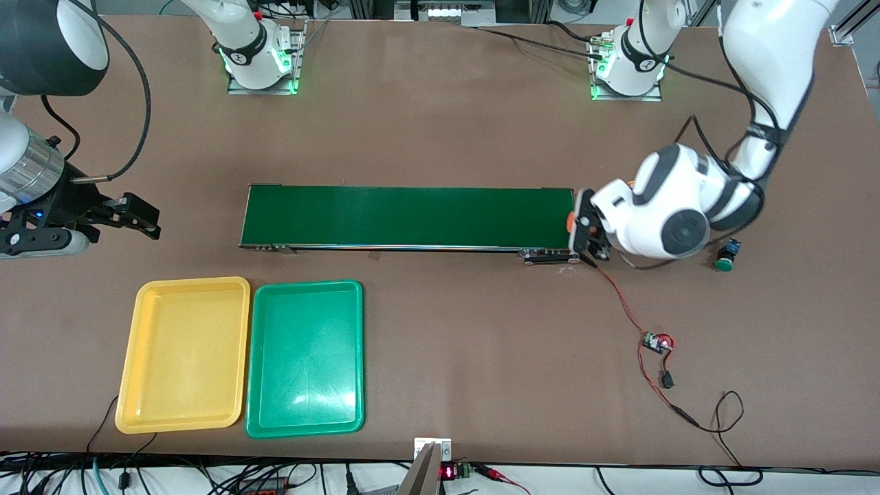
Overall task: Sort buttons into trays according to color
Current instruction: 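Lower the orange cylinder onto the conveyor and open the left gripper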
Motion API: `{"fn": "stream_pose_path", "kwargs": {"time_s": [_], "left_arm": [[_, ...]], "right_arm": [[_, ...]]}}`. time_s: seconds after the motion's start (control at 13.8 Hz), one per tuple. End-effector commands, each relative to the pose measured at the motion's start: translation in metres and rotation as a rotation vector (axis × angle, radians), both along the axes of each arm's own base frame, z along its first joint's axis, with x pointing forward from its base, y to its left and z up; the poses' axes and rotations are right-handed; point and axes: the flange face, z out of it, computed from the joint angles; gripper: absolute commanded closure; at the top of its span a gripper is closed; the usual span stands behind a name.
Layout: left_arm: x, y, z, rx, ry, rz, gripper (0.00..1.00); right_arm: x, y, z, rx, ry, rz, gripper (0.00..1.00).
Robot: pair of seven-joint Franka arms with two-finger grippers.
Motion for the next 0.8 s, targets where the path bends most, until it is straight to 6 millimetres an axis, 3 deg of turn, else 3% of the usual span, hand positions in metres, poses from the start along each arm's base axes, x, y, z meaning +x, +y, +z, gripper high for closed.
{"fn": "stream_pose_path", "kwargs": {"time_s": [0.0, 0.14, 0.29, 0.43, 0.72], "left_arm": [[-0.028, -0.013, 0.018, 0.047, -0.040, 0.005, 1.00], [-0.032, -0.031, 0.015, 0.032, -0.064, -0.006, 1.00], [-0.048, -0.056, -0.011, 0.018, -0.100, -0.007, 1.00], [-0.048, -0.060, -0.031, -0.002, -0.121, -0.011, 1.00], [-0.048, -0.058, -0.040, 0.027, -0.136, -0.060, 0.99]], "right_arm": [[0.004, -0.004, 0.004, -0.005, -0.009, 0.006, 0.00], [0.004, -0.011, 0.004, -0.004, -0.007, -0.003, 0.00], [0.004, -0.017, 0.004, -0.001, -0.007, -0.014, 0.00], [0.004, -0.017, 0.005, -0.001, -0.008, -0.014, 0.00], [0.004, -0.013, 0.005, -0.002, -0.008, -0.012, 0.00]]}}
